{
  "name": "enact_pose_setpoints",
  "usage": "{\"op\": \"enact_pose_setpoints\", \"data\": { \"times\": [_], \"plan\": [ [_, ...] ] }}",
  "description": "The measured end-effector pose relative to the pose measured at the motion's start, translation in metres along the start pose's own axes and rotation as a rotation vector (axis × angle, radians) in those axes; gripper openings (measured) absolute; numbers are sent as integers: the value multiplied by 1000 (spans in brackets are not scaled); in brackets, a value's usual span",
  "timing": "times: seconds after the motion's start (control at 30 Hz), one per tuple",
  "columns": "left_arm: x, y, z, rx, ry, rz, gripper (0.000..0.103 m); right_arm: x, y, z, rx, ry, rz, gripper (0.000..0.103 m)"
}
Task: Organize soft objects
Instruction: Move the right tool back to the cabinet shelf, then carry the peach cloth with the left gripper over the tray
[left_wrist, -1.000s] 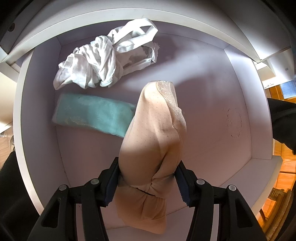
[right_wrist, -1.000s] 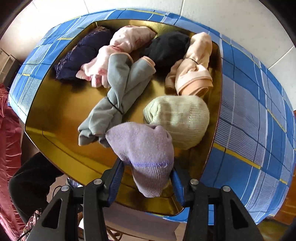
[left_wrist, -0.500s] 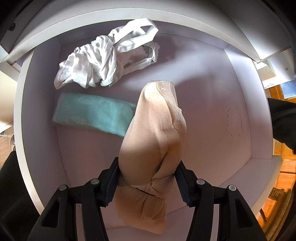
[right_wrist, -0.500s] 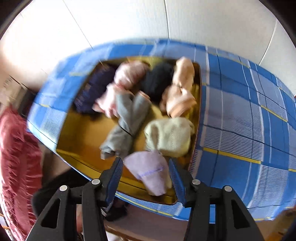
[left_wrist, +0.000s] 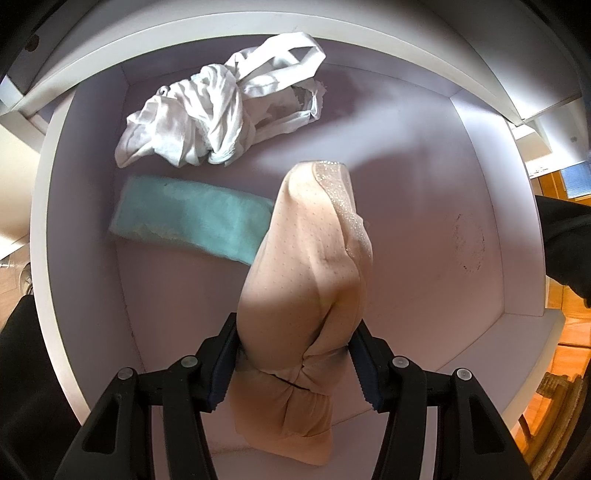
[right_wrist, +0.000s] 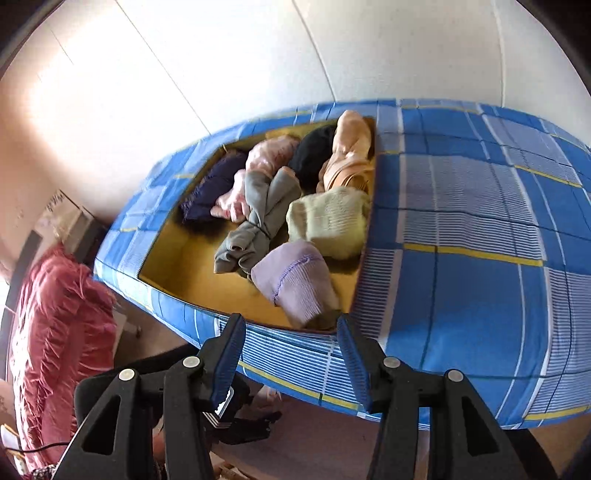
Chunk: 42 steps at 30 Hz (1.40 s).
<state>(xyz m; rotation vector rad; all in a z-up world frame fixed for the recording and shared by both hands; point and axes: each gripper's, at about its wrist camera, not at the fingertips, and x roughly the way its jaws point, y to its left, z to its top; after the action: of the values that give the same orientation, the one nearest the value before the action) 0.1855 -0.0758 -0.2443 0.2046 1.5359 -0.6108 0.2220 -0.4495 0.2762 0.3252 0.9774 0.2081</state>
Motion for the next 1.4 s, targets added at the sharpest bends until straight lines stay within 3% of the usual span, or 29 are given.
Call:
{"op": "enact_pose_setpoints", "data": {
  "times": [0.13, 0.23, 0.3, 0.4, 0.53, 0.73, 0.93, 1.1, 1.4],
  "plan": [
    [1, 4, -2, -8, -3, -8, 57, -25, 9, -30, -72, -122, 22, 52],
    [1, 7, -3, -20, -5, -17, 57, -27, 15, -66, -104, -140, 60, 52],
    [1, 9, -4, -25, -9, -20, 57, -14, 20, -94, -120, -89, 84, 52],
    [0, 11, -6, -25, -11, -15, 57, 23, 20, -132, -110, 69, 91, 52],
    [-4, 11, -9, -21, -12, -9, 57, 85, 4, -168, 37, 306, 92, 52],
    [-9, 7, -10, -10, -17, -4, 56, 163, -39, -194, 318, 538, -81, 52],
    [-29, 3, -12, 9, -58, -9, 56, 193, -70, -220, 411, 621, -117, 52],
    [-51, -9, -12, 84, -107, -2, 56, 188, -96, -232, 561, 619, -110, 52],
    [-102, -40, -19, 240, -233, -18, 56, 191, -98, -235, 606, 622, -58, 52]
  ]
}}
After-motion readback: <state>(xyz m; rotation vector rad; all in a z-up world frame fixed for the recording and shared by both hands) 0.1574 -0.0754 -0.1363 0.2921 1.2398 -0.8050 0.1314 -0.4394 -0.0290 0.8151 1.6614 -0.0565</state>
